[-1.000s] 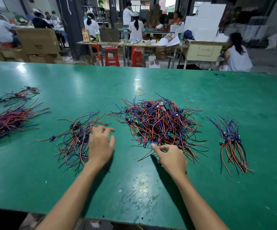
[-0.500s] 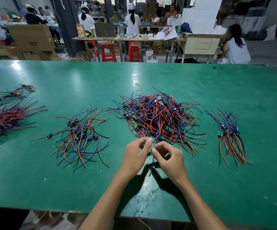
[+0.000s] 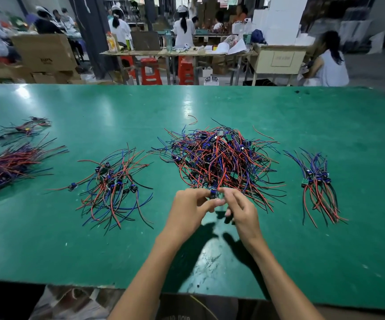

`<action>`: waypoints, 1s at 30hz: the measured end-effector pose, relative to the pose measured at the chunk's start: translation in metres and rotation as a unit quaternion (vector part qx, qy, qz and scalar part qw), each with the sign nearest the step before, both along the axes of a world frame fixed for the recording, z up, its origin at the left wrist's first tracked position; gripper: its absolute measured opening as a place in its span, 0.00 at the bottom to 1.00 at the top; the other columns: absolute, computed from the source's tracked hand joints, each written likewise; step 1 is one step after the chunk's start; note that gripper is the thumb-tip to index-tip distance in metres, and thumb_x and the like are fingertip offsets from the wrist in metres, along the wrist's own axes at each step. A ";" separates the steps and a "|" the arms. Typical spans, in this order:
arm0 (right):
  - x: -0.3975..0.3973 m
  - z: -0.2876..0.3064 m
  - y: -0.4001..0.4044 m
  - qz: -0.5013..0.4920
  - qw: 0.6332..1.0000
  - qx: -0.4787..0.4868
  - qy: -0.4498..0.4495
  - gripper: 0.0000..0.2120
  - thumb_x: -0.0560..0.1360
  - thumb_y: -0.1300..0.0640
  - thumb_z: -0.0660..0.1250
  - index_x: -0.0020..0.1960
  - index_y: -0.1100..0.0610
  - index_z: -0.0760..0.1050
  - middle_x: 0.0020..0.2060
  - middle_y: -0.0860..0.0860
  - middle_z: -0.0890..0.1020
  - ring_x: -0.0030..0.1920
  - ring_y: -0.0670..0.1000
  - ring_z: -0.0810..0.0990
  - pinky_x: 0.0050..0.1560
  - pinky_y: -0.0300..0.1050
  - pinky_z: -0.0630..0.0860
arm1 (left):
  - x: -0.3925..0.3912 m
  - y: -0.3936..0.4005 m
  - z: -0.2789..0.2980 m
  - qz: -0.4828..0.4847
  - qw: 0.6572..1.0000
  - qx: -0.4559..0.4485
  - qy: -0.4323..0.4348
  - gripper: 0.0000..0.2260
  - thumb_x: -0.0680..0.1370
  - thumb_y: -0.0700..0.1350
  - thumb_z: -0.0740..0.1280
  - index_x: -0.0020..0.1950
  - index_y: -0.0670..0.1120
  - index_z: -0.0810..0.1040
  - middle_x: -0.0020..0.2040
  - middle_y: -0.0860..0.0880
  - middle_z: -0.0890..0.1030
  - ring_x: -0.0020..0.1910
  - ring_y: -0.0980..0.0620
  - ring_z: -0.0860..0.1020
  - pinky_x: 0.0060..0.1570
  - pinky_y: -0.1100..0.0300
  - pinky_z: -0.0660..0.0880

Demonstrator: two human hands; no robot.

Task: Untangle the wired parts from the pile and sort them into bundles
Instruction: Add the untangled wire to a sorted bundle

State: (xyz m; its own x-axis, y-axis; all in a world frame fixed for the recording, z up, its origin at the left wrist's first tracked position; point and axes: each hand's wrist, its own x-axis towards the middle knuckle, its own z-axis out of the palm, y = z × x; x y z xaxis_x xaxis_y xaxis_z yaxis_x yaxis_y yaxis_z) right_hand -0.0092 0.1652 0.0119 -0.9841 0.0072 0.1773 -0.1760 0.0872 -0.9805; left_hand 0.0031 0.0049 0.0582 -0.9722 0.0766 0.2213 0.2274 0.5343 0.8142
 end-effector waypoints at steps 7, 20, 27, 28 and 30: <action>0.003 0.002 0.009 0.011 0.996 -0.092 -0.014 0.04 0.77 0.57 0.73 0.48 0.56 0.85 0.40 0.52 0.87 0.36 0.44 0.79 0.35 0.35 0.75 | 0.005 0.004 -0.009 -0.027 0.997 -0.070 0.002 0.09 0.76 0.51 0.74 0.52 0.48 0.86 0.40 0.49 0.84 0.32 0.51 0.79 0.37 0.56 0.76; -0.005 -0.006 0.007 -0.079 0.986 -0.149 -0.003 0.04 0.79 0.65 0.69 0.52 0.60 0.82 0.36 0.48 0.84 0.31 0.40 0.76 0.33 0.32 0.72 | 0.013 -0.001 -0.014 -0.067 0.945 0.187 -0.259 0.10 0.82 0.36 0.64 0.62 0.38 0.80 0.46 0.44 0.82 0.31 0.56 0.78 0.36 0.64 0.79; -0.004 -0.007 0.006 -0.052 0.989 -0.139 -0.003 0.04 0.78 0.64 0.71 0.51 0.63 0.83 0.34 0.47 0.85 0.30 0.39 0.77 0.33 0.29 0.71 | 0.019 -0.019 -0.020 -0.092 0.937 0.185 -0.283 0.11 0.83 0.39 0.64 0.63 0.38 0.79 0.49 0.41 0.83 0.40 0.49 0.84 0.46 0.59 0.81; -0.003 -0.006 0.008 -0.038 0.990 -0.137 -0.007 0.04 0.78 0.64 0.71 0.51 0.63 0.83 0.35 0.48 0.85 0.30 0.39 0.76 0.33 0.29 0.71 | 0.018 -0.019 -0.020 -0.096 0.934 0.191 -0.286 0.12 0.84 0.42 0.63 0.64 0.39 0.79 0.51 0.41 0.84 0.44 0.48 0.85 0.49 0.58 0.82; -0.002 -0.006 0.012 -0.001 0.993 -0.120 -0.018 0.03 0.77 0.63 0.71 0.49 0.61 0.84 0.35 0.49 0.85 0.30 0.39 0.76 0.34 0.31 0.71 | 0.014 -0.013 -0.015 -0.080 0.930 0.218 -0.285 0.15 0.85 0.50 0.60 0.64 0.42 0.79 0.53 0.42 0.85 0.48 0.46 0.86 0.54 0.55 0.82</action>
